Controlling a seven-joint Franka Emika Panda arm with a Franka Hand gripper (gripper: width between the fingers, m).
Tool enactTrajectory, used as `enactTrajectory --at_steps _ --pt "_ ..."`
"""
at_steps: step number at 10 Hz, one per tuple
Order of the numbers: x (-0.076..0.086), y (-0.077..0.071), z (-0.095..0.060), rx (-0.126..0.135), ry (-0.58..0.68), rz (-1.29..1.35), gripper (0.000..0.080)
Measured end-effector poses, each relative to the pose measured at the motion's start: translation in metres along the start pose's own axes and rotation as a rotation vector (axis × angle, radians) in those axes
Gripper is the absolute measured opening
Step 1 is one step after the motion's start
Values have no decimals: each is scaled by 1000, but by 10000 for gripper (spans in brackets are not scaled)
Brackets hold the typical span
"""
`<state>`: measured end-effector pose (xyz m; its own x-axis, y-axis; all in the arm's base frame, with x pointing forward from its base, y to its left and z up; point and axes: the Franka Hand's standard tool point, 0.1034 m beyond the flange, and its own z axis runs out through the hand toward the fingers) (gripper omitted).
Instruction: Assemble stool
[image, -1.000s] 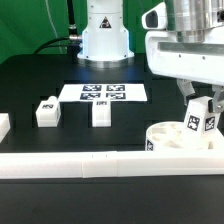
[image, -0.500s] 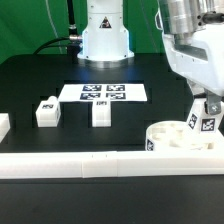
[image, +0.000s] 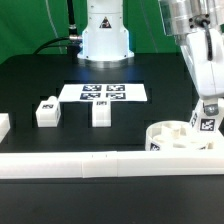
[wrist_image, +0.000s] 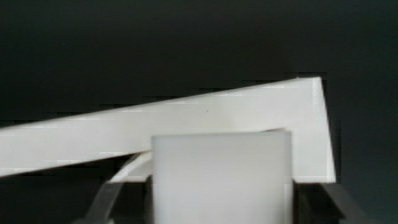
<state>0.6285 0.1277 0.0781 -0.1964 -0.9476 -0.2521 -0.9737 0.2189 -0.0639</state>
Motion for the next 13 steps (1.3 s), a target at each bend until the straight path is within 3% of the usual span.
enactTrajectory --at_steps 1,3,6,8,10,11,12,13 --pt "2 -2 0 26 -24 174 340" --pt "4 -2 -1 43 -53 405 340" --pt "6 -4 -1 117 -110 588 340" --pt "6 -4 -1 123 -116 588 340" --pt "5 -3 0 122 -115 571 558" --pt "5 -3 -1 119 -111 538 558" --pt "5 -6 -9 126 -110 467 630" --pt "12 -9 -19 142 -107 408 644"
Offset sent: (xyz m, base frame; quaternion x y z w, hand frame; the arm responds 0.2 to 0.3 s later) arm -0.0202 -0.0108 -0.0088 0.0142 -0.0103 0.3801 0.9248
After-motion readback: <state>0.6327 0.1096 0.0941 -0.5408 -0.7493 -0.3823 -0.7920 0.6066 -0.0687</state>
